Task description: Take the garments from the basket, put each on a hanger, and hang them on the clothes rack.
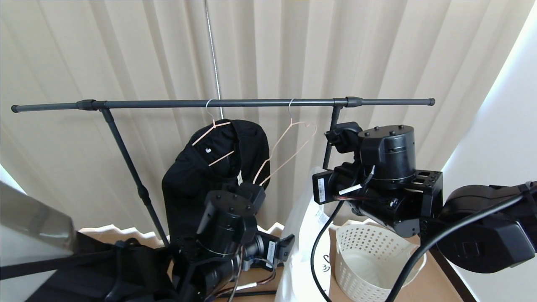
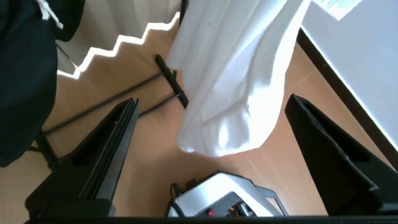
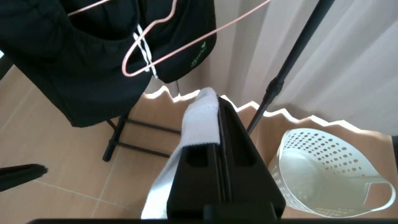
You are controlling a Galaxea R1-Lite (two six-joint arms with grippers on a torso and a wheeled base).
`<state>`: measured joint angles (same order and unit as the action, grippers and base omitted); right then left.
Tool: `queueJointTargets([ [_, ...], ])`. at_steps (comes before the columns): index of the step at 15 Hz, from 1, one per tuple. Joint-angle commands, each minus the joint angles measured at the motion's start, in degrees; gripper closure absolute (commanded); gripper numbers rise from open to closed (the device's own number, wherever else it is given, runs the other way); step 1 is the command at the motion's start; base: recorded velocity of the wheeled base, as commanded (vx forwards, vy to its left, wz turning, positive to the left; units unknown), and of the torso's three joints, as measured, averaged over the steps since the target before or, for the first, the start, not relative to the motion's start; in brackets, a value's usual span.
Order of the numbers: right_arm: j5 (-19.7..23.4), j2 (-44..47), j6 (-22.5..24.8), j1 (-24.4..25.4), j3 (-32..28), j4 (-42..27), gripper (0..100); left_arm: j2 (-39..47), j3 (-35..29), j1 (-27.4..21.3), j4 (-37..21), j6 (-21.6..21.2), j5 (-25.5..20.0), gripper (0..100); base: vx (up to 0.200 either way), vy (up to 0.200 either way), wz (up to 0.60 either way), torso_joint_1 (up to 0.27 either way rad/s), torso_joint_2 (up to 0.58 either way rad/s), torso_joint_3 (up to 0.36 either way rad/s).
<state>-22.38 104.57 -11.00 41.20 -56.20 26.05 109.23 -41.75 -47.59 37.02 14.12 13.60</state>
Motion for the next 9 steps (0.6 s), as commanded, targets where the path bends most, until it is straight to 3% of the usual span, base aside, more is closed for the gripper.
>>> queueJointTargets([
  [1, -0.38, 0.19, 0.01, 1.42, 0.56, 0.05, 100, 6.17, -3.77, -0.57, 1.12, 0.03, 2.66, 0, 0.000, 0.000, 0.00, 0.000, 0.00, 0.000],
  [4, -2.23, 0.19, -0.08, 3.18, 0.83, 0.05, 100, 8.90, -6.76, -1.28, 1.21, 0.03, 7.31, 0, 0.000, 0.000, 0.00, 0.000, 0.00, 0.000],
  [9, -2.84, -0.33, -0.08, 3.80, 1.53, 2.07, 100, 10.04, -7.64, -0.57, 1.21, 0.65, 10.30, 0, 0.000, 0.000, 0.00, 0.000, 0.00, 0.000],
])
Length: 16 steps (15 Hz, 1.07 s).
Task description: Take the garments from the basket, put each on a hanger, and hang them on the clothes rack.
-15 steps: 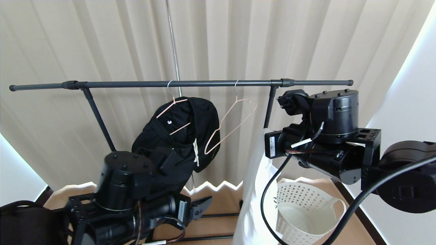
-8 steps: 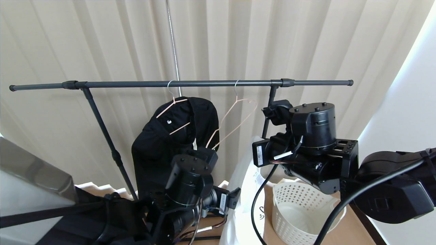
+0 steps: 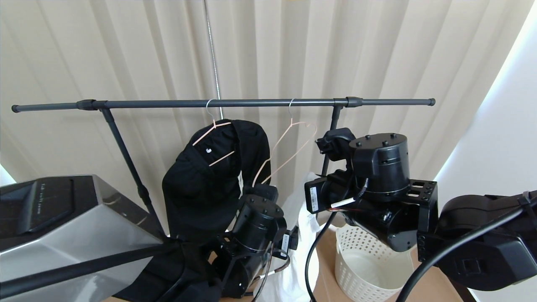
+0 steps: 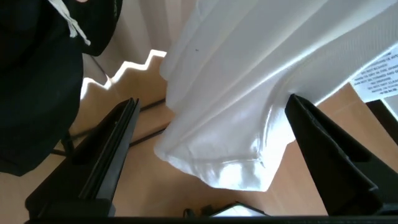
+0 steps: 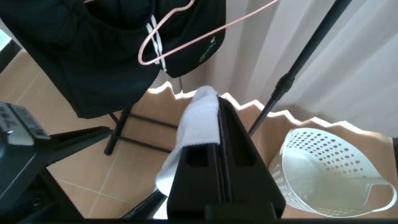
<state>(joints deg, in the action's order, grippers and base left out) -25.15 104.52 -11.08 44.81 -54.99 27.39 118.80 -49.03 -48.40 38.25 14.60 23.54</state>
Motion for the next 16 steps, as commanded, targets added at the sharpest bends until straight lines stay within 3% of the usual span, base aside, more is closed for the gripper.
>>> queueJointTargets([
  [1, -0.16, -0.28, 0.18, 0.19, 0.59, 1.61, 100, 0.56, -0.54, 0.50, 0.07, 0.34, 0.98, 0, 0.000, 0.000, 0.00, 0.000, 0.00, 0.000],
  [6, -0.78, -0.28, 0.53, 0.19, 1.20, 3.55, 100, 0.38, -3.26, 2.43, -0.02, 0.34, 4.67, 0, 0.000, 0.000, 0.00, 0.000, 0.00, 0.000],
  [10, -1.57, 1.74, 0.62, -0.25, 0.32, 3.55, 100, -3.75, 2.45, -0.47, 1.82, -0.10, 5.38, 0, 0.000, 0.000, 0.00, 0.000, 0.00, 0.000],
  [13, -5.35, 3.93, 0.62, -1.66, -1.08, 3.55, 100, -8.58, 10.27, -0.56, 6.22, -0.28, -0.42, 0, 0.000, 0.000, 0.00, 0.000, 0.00, 0.000],
  [14, -7.11, 4.64, 0.71, -2.71, -1.79, 3.55, 100, -11.22, 13.87, -0.47, 8.06, -1.60, -4.47, 0, 0.000, 0.000, 0.00, 0.000, 0.00, 0.000],
  [16, -8.34, 5.43, 0.80, -2.80, -2.49, 3.55, 100, -13.68, 15.19, -0.47, 9.03, -3.00, -11.41, 0, 0.000, 0.000, 0.00, 0.000, 0.00, 0.000],
])
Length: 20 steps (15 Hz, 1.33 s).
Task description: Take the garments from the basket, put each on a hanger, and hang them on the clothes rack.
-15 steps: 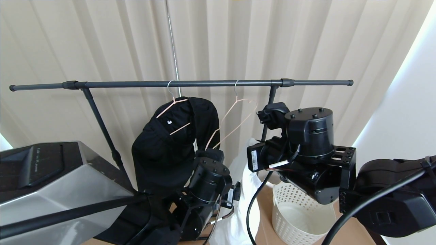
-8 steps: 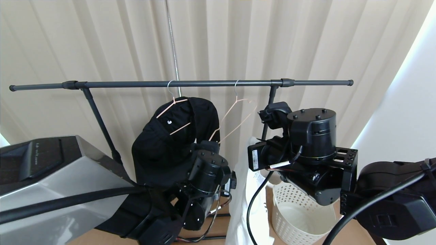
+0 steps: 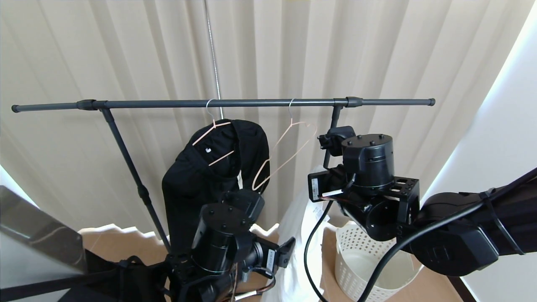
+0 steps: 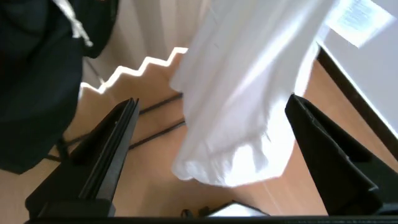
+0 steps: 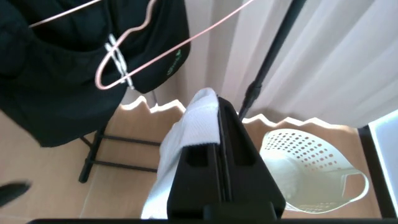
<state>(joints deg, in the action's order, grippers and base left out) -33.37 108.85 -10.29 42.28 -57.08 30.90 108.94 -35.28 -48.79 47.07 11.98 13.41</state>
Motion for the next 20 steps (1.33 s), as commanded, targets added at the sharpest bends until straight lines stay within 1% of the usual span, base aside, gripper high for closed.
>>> queueJointTargets([
  [1, -0.74, 1.10, 0.01, -0.27, -0.67, 0.03, 100, -3.47, 0.56, -0.17, 0.13, -1.08, -3.21, 0, 0.000, 0.000, 0.00, 0.000, 0.00, 0.000],
  [2, -1.09, 0.84, 0.01, -0.18, -0.58, 0.03, 100, -1.27, -1.55, -0.87, 0.13, -2.32, -3.13, 0, 0.000, 0.000, 0.00, 0.000, 0.00, 0.000],
  [4, -1.18, 0.31, -0.08, 0.17, -0.23, 0.03, 100, 4.44, -6.29, -1.22, 0.13, -2.84, -0.14, 0, 0.000, 0.000, 0.00, 0.000, 0.00, 0.000],
  [5, -1.18, 0.31, -0.08, 0.17, -0.23, 0.03, 100, 4.44, -6.29, -1.22, 0.13, -2.84, -0.14, 0, 0.000, 0.000, 0.00, 0.000, 0.00, 0.000],
  [6, -1.35, 0.22, -0.08, 1.14, -0.05, -0.05, 100, 7.43, -8.49, -1.40, 0.22, -2.67, 1.00, 0, 0.000, 0.000, 0.00, 0.000, 0.00, 0.000],
  [8, -1.70, 0.05, -0.17, 2.72, 0.30, 0.03, 100, 9.63, -11.13, -1.75, 0.13, -2.67, 1.53, 0, 0.000, 0.000, 0.00, 0.000, 0.00, 0.000],
  [9, -1.97, -0.22, -0.08, 2.90, 0.56, 0.03, 100, 10.42, -12.01, -1.75, 0.04, -2.67, 2.67, 0, 0.000, 0.000, 0.00, 0.000, 0.00, 0.000],
  [10, -1.97, -1.36, -0.08, 3.51, 0.91, 0.03, 100, 12.53, -13.94, -1.66, 0.04, -2.84, 6.19, 0, 0.000, 0.000, 0.00, 0.000, 0.00, 0.000],
  [11, -1.97, -1.80, -0.08, 3.95, 1.00, 0.03, 100, 13.67, -14.82, -1.49, 0.13, -2.84, 8.39, 0, 0.000, 0.000, 0.00, 0.000, 0.00, 0.000],
  [12, -1.97, -2.41, -0.17, 4.04, 1.44, 0.03, 100, 14.81, -15.70, -1.40, 0.13, -2.93, 12.17, 0, 0.000, 0.000, 0.00, 0.000, 0.00, 0.000],
  [13, -1.97, -3.12, -0.08, 4.04, 1.88, 0.03, 100, 15.43, -16.05, -1.22, 0.13, -2.93, 14.89, 0, 0.000, 0.000, 0.00, 0.000, 0.00, 0.000],
  [18, -2.05, -5.31, 0.53, 4.04, 2.06, 0.12, 100, 15.43, -13.68, 0.53, 0.22, -3.19, 15.77, 0, 0.000, 0.000, 0.00, 0.000, 0.00, 0.000],
  [20, -1.97, -7.25, 0.88, 5.10, 2.76, 0.12, 100, 15.78, -12.88, 1.33, 0.31, -3.11, 15.77, 0, 0.000, 0.000, 0.00, 0.000, 0.00, 0.000],
])
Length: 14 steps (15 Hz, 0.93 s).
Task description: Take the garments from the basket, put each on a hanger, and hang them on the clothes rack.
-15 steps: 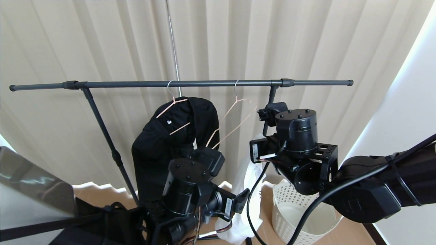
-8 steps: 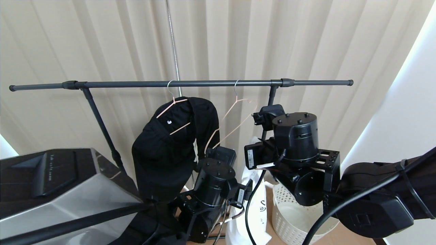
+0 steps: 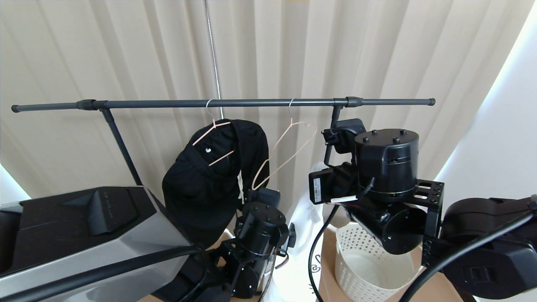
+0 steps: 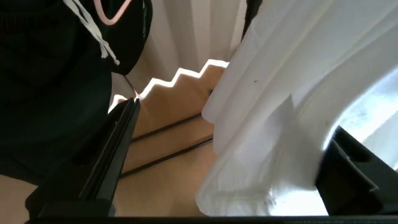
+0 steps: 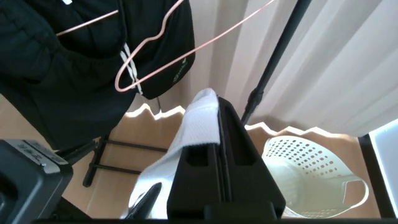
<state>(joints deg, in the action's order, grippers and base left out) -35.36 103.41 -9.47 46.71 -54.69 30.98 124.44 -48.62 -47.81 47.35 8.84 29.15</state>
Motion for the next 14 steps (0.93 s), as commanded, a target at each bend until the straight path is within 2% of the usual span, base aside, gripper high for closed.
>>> queueJointTargets([
  [1, 0.03, -2.60, 0.68, 0.66, 0.55, 0.05, 100, 0.28, 0.54, 0.88, 0.02, 0.04, 0.03, 0, 0.000, 0.000, 0.00, 0.000, 0.00, 0.000],
  [5, 0.03, -3.92, 2.00, 1.80, 2.22, 2.42, 100, 1.15, 0.54, 3.25, 1.26, 0.04, 0.12, 0, 0.000, 0.000, 0.00, 0.000, 0.00, 0.000],
  [9, 0.03, -3.39, 7.10, 1.63, 4.85, 10.24, 100, 1.24, 0.63, 4.39, 2.40, -0.14, 1.09, 0, 0.000, 0.000, 0.00, 0.000, 0.00, 0.000],
  [14, -0.32, 0.56, 11.49, -4.09, 5.38, 18.24, 100, -0.78, 4.76, 3.95, 5.47, -0.66, 1.61, 0, 0.000, 0.000, 0.00, 0.000, 0.00, 0.000],
])
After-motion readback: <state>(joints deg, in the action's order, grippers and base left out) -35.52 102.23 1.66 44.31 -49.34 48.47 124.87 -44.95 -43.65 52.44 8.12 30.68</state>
